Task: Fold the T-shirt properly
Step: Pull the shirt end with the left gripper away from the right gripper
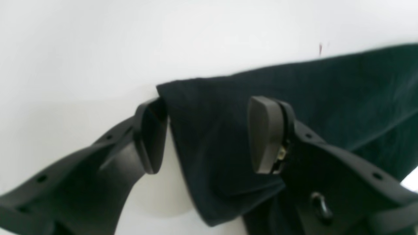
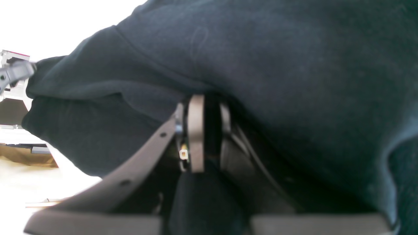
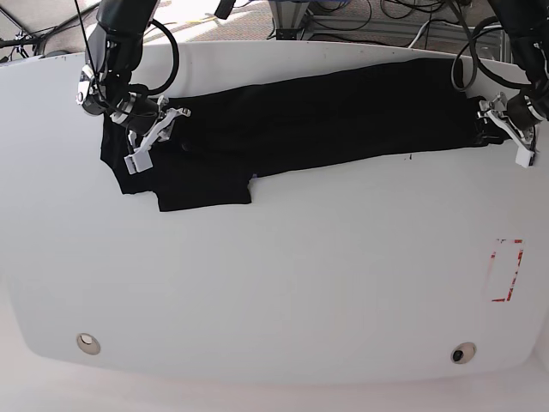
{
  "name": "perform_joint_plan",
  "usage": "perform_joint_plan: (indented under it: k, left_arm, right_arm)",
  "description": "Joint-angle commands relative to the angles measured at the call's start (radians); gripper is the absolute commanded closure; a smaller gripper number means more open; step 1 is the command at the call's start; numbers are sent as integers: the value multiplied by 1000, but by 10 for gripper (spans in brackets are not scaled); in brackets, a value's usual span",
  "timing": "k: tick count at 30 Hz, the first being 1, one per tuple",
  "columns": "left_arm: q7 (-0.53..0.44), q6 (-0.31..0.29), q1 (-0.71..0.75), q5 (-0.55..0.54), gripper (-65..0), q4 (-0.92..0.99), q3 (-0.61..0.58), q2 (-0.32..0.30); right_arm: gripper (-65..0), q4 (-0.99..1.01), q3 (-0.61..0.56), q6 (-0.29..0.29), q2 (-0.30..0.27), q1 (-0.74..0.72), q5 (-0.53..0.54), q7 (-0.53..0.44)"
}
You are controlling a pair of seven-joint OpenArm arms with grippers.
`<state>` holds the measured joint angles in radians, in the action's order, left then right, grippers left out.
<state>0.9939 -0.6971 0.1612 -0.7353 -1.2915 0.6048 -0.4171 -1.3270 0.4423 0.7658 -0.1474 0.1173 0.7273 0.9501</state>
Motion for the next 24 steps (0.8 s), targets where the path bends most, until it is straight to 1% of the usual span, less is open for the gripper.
perform_joint_plan:
  k: [1,5,11,13,16,17,18,19,21,24]
  left_arm:
    - [0,-1,-59,49,-360,37,10,-4]
    - [4,-1,-79,92,-360,82,14,2]
    - [9,-1,-99,90,-358,83,10,5]
    - [13,-1,-99,90,-343,83,10,5]
    - [13,-1,-99,90,-240,83,10,5]
    - [13,-1,-99,90,-197,83,10,5]
    - [13,-1,-99,90,-132,83,10,5]
    - [13,-1,-99,92,-93,85,10,5]
    - [12,-1,-99,93,-39,86,10,5]
    - [7,-1,-104,93,-24,86,14,5]
  right_arm:
    - [-78,13,-1,-68,-14,17,-162,111]
    - [-78,13,-1,-68,-16,22,-162,111]
    - [-78,13,-3,-68,-21,17,-162,111]
    - [-78,13,-3,-68,-21,18,-162,111]
    - [-78,14,-3,-68,-22,17,-162,111]
    - [-78,14,-3,-68,-22,17,-162,111]
    - [-78,13,-3,-68,-22,17,-162,111]
    - [-78,13,-3,-68,-22,17,-162,111]
    - [-78,13,-3,-68,-22,17,-162,111]
    - [-78,16,-3,-68,-22,17,-162,111]
